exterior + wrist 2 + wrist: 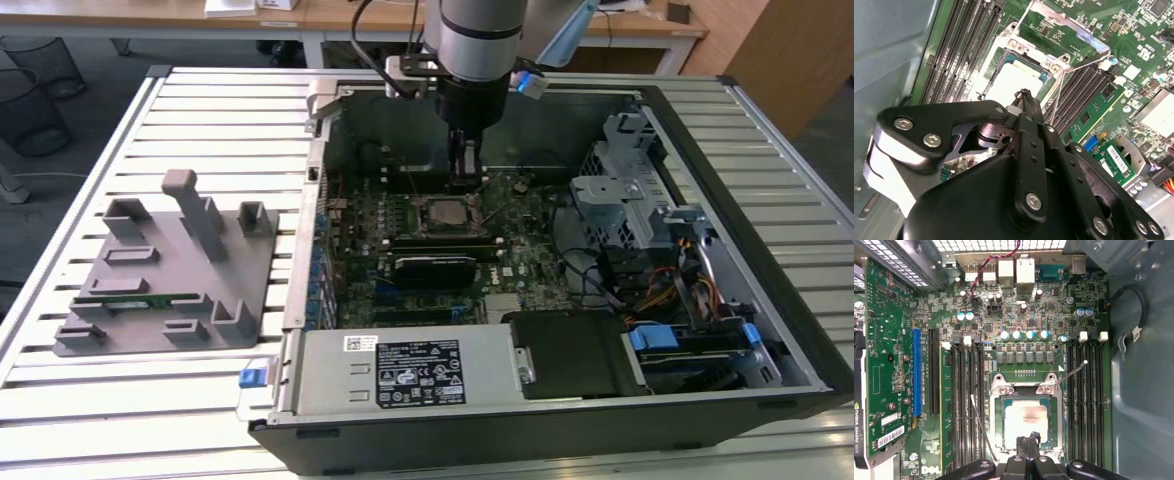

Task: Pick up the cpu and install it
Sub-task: 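Close the cpu cover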

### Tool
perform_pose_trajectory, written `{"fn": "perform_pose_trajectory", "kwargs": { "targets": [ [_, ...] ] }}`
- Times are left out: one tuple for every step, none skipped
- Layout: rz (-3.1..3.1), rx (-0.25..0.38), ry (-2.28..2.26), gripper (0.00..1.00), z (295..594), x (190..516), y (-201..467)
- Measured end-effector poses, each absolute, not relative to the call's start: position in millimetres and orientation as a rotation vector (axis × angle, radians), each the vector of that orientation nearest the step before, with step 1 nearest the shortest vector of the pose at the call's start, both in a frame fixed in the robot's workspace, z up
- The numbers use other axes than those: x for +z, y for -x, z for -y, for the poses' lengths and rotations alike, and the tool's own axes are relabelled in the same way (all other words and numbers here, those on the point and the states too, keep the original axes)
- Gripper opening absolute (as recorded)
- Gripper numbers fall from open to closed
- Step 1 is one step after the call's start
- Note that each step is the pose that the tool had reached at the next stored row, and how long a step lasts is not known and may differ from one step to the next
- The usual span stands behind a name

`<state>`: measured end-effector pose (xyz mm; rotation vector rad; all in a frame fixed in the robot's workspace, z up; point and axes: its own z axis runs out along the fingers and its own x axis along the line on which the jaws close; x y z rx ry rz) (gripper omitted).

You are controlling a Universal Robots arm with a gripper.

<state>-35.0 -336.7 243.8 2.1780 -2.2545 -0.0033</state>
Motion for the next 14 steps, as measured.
{"fn": "perform_pose_trajectory", "kwargs": {
  "targets": [
    [2.254, -0.003, -2.178, 0.11, 336.7, 244.1, 35.0],
    [2.255, -0.003, -2.178, 0.11, 336.7, 244.4, 35.0],
    [2.255, -0.004, -2.178, 0.11, 336.7, 244.8, 35.0],
    [2.255, -0.003, -2.178, 0.11, 336.7, 245.1, 35.0],
    [2.255, -0.004, -2.178, 0.11, 336.7, 245.4, 35.0],
    [2.255, -0.004, -2.178, 0.11, 336.7, 245.7, 35.0],
    [2.255, -0.003, -2.178, 0.11, 336.7, 246.0, 35.0],
    [2.255, -0.003, -2.178, 0.11, 336.7, 246.3, 35.0],
    [2.255, -0.003, -2.178, 0.11, 336.7, 246.7, 35.0],
    [2.255, -0.003, -2.178, 0.11, 336.7, 247.0, 35.0],
    [2.255, -0.003, -2.178, 0.11, 336.7, 247.5, 35.0],
    [2.255, -0.004, -2.178, 0.11, 336.7, 247.9, 35.0],
    [2.255, -0.004, -2.178, 0.11, 336.7, 248.5, 35.0],
    [2.255, -0.003, -2.178, 0.11, 336.7, 249.6, 35.0]
  ]
}}
